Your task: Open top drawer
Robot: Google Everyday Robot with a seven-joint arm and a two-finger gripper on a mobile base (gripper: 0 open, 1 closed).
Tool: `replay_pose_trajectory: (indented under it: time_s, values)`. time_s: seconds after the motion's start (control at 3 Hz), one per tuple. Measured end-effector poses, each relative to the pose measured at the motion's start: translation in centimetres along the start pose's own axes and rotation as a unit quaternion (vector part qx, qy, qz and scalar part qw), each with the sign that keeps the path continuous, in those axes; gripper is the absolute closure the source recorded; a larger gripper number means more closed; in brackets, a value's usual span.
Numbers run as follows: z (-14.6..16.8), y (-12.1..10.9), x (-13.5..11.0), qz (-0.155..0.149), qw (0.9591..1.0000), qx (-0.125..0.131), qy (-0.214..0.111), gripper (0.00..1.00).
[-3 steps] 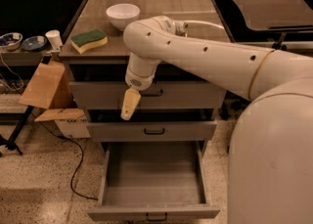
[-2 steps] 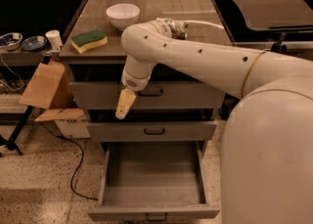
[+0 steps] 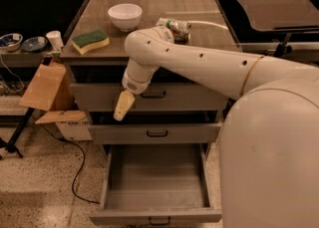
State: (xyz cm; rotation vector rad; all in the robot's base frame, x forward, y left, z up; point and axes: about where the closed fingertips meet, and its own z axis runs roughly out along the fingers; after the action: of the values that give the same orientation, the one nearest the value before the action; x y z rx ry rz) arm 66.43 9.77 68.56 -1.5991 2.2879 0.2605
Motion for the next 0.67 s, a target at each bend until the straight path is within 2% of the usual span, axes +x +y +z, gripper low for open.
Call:
replay_pose_trajectory:
  time_s: [0.33,0.67]
  values:
    - [0.65,-0.9,-0.35,0.032,0.9989,0.01,-0.033,0.0]
    - [0.79,-1.4,-0.54,0.052,0.9972,0.019,-0.052,0.0]
